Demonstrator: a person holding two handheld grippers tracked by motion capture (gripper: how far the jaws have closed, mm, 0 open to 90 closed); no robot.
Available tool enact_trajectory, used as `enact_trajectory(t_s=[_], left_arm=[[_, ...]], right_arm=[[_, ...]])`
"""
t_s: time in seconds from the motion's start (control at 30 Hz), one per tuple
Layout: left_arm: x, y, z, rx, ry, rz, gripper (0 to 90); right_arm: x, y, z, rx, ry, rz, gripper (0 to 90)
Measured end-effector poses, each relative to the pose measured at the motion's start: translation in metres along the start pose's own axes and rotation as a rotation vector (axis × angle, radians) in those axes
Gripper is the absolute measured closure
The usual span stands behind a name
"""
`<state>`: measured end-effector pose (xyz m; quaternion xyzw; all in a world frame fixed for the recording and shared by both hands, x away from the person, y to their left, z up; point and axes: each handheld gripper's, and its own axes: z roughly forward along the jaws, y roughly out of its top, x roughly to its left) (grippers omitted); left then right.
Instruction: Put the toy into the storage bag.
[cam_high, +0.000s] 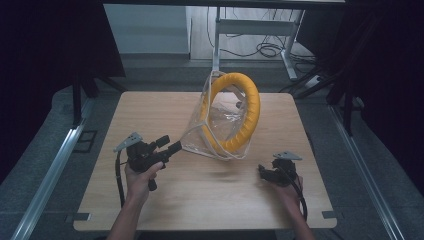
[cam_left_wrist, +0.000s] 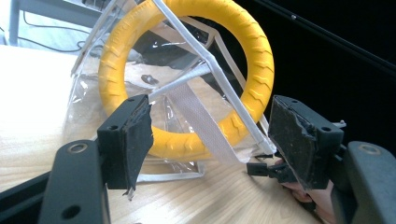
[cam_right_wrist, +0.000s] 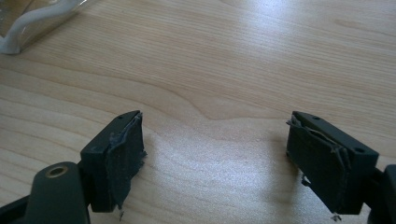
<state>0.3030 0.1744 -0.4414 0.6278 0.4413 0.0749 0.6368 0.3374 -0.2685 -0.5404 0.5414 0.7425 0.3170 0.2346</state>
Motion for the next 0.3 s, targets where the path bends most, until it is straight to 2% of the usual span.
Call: enact_trajectory(t_s=[0.13, 0.3], left_arm=[[-0.0004, -0.0014, 0.0009, 0.016, 0.000, 0.006, 30.0], [0.0017, -0.0021, 0.0031, 0.022, -0.011, -0.007, 30.1]], right_arm=[[0.0000, 0.0000, 0.0000, 0.000, 0.000, 0.000, 19.2], [0.0000, -0.0001, 0.0000, -0.001, 0.000, -0.002, 19.2]])
